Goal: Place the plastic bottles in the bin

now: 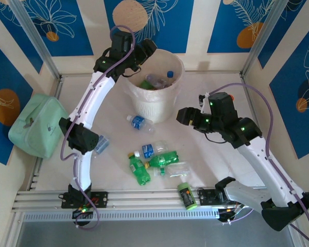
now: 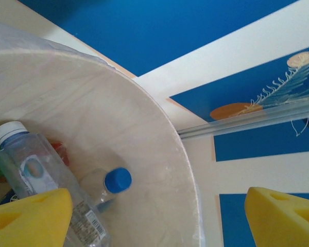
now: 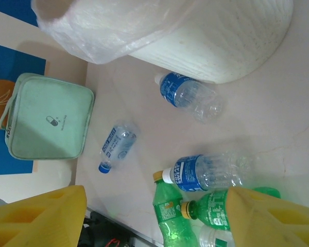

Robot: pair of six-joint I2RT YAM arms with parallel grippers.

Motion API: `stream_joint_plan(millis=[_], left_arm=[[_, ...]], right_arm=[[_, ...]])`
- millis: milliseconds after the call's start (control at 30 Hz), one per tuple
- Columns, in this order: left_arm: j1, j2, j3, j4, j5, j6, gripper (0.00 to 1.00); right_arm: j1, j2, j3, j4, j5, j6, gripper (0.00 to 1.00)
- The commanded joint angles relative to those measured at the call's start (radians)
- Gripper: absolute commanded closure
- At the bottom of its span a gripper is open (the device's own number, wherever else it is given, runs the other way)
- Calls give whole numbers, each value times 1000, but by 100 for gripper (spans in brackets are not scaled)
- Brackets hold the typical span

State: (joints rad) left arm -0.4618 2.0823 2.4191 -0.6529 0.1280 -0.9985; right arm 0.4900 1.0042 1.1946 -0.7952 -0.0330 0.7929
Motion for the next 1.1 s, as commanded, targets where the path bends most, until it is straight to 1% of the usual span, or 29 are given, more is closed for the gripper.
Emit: stream_joint_plan(millis=[0,100,233,300,367,533,633,733,867,967,1067], left_arm=[[8,-125,-6,3,63,75,14],[6,-239,-142,52,108,141,14],[6,-466,-509,229,175,186,14],[6,-571,-674,270,189,211,14],[7,-669,-811,249,168,248,13],[8,-844,-1039,138,105,314,11],[8,-910,-1151,95,89,313,11],[8,-944,-1263,90,104,261,12],[6,-986,-1448,73,96,117,15],[-1,-1019,-1515,16,61,102,16],[-6,-1048,-1542,-41,27,109,16]], right_arm=[[20,-12,-40,-106,0,-21,27],[46,-26,-72,-194,33,-26,24],[70,-35,-154,-230,-7,-21,21],[95,-12,-176,-239,-20,-13,21],[133,13,-193,-244,-5,1,21],[225,90,-219,-294,32,12,19],[310,130,-231,-325,80,36,17],[387,174,-250,-335,102,58,14],[440,257,-266,-338,111,76,13],[462,308,-261,-339,128,76,12],[460,368,-253,-319,139,50,10]])
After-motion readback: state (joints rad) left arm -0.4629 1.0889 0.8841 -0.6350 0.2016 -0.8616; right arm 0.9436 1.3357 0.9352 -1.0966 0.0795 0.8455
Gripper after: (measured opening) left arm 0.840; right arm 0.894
